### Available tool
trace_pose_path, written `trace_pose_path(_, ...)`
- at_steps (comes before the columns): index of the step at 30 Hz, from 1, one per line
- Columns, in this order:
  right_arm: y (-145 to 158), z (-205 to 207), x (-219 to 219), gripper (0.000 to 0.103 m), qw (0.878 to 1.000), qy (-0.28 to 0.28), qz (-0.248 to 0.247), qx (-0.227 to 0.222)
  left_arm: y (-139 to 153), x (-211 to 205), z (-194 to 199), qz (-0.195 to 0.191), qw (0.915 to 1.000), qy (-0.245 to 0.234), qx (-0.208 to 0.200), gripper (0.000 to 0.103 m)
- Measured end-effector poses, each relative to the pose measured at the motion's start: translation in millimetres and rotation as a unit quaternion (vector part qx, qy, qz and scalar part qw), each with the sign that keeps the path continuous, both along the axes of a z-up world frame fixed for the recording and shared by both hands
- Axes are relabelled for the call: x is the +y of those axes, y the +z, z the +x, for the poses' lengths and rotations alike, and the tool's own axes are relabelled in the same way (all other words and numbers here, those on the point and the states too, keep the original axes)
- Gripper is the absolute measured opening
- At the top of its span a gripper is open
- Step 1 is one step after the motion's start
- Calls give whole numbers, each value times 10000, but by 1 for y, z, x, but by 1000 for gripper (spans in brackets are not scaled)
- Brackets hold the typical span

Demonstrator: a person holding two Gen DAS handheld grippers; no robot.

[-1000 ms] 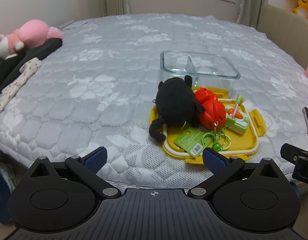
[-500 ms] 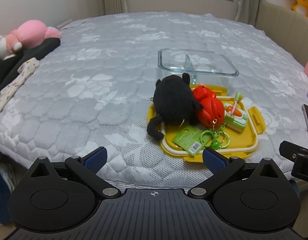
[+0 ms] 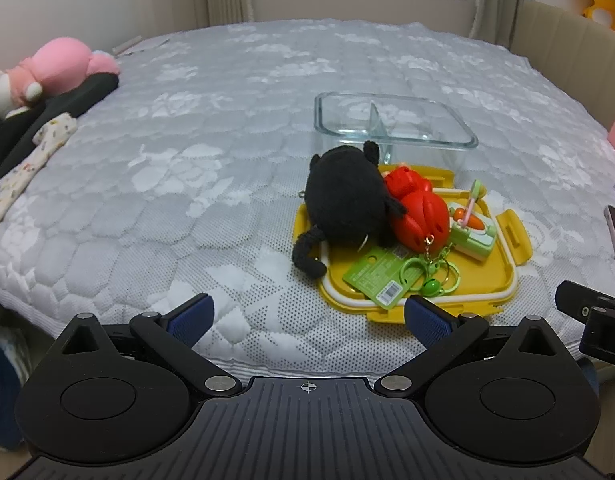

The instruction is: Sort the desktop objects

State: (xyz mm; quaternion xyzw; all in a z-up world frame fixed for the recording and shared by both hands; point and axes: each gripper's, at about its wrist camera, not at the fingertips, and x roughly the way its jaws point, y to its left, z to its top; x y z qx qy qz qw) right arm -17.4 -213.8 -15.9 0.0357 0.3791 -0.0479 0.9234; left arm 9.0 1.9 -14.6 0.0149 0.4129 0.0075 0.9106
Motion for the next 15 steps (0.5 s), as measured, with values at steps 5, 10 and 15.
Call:
trace_pose_path(5,-1,2,0,103,10000,22,-9,22,-2,0,2,11,10000,9,22,103)
trace_pose_path(10,-5,6,1,103,10000,39,-5,78,-7,0,6,42,10000,27,78,103)
trace_pose_path(15,-8,9,-1,103,10000,51,-5,82,-10,0,15,86,9999,51,118,103)
